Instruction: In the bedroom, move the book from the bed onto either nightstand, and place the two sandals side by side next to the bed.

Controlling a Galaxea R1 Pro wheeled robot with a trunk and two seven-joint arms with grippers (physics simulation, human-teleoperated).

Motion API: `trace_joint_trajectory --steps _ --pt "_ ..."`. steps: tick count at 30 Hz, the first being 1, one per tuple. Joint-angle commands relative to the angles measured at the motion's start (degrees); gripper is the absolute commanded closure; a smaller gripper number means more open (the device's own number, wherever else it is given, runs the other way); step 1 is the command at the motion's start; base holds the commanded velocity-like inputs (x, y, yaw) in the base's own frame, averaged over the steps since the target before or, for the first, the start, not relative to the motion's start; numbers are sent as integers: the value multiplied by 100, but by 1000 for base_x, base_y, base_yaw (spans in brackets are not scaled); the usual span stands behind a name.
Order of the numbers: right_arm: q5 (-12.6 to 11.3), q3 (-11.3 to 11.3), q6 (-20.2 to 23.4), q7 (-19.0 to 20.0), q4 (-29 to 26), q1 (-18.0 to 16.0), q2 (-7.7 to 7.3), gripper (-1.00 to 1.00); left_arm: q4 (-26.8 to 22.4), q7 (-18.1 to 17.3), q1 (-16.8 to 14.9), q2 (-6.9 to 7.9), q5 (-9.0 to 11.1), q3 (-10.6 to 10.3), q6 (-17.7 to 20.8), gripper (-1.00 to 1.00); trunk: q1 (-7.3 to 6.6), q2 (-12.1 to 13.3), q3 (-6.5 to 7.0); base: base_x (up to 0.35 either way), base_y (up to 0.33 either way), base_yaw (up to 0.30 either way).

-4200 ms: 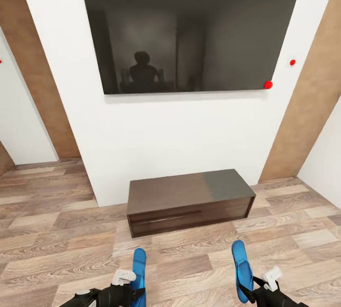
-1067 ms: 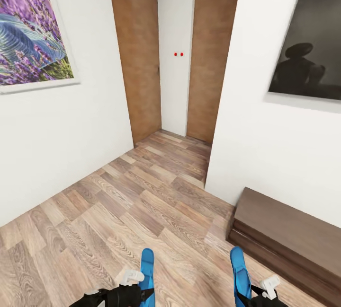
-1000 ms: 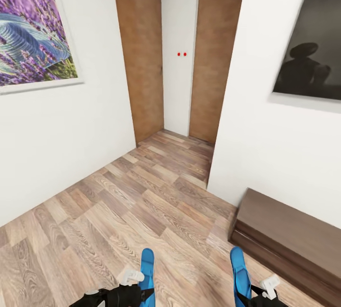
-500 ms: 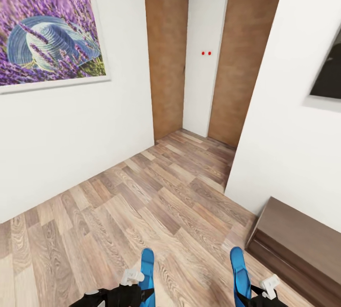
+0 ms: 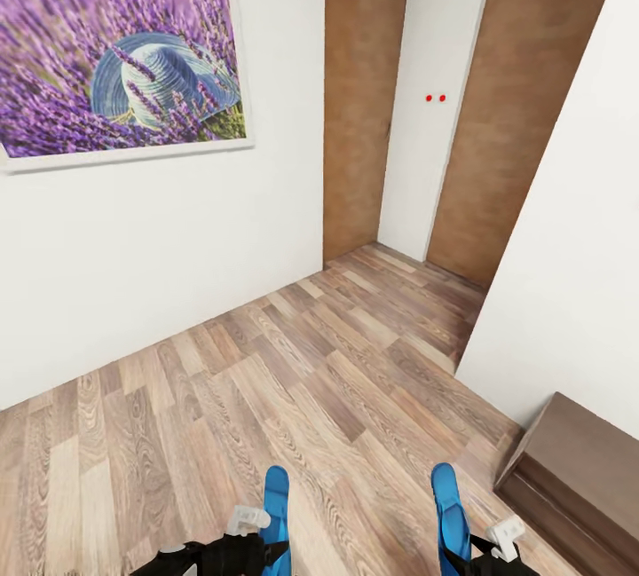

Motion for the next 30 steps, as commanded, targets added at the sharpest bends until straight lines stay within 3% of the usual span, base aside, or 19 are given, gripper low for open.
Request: trace_joint_trajectory --steps 1,30 --pt "55 -48 -33 34 -4 -7 4 100 1 -6 -5 3 47 -44 -4 100 0 -4 -8 0 0 283" --pt "55 -48 -33 34 -4 -7 4 100 1 -20 -5 3 47 -40 -1 100 0 -4 -65 0 0 283"
